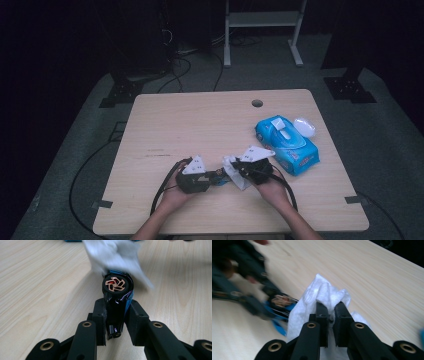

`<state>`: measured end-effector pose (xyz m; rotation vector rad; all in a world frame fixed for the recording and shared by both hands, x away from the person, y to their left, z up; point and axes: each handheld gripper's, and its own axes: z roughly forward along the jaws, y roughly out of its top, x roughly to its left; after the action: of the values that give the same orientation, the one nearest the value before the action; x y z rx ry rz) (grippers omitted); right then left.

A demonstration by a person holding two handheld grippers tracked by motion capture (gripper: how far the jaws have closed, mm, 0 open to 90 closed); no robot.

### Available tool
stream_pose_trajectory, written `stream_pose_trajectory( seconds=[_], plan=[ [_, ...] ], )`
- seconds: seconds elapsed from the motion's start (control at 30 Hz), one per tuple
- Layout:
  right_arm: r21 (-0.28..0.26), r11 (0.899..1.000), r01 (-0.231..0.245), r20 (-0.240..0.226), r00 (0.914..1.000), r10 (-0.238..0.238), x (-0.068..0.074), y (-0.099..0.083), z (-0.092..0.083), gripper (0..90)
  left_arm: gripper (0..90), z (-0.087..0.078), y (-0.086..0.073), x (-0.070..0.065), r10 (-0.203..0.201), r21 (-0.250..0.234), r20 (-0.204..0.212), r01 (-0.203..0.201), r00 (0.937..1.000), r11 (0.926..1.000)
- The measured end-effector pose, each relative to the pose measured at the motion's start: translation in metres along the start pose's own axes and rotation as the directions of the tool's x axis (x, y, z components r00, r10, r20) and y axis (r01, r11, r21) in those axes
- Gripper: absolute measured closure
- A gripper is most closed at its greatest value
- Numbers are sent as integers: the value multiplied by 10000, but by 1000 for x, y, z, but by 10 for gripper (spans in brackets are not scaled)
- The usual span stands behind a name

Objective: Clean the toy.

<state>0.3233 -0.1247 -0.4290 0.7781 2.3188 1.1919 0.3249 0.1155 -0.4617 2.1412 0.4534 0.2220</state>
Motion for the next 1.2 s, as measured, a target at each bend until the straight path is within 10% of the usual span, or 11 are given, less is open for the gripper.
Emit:
stream_pose_trajectory(
  seconds=[0.3,0.53,0.73,1.2],
  plan=[
    [-44,10000,-35,-469,9989,33,1,1,3,828,708,-1,-1,2,-160,-60,35,160,9999,9999],
    [-36,9951,-983,224,9949,984,-35,-15,-12,828,708,-1,-1,2,-88,-26,27,89,10000,10000],
    [1,9990,-436,1,9990,436,-22,-8,-9,828,706,-3,-2,4,-127,33,-56,127,9999,9999],
    [53,9952,-972,217,9950,971,-37,-14,-16,826,707,-4,-2,7,-161,64,-50,161,9999,9999]
  ],
)
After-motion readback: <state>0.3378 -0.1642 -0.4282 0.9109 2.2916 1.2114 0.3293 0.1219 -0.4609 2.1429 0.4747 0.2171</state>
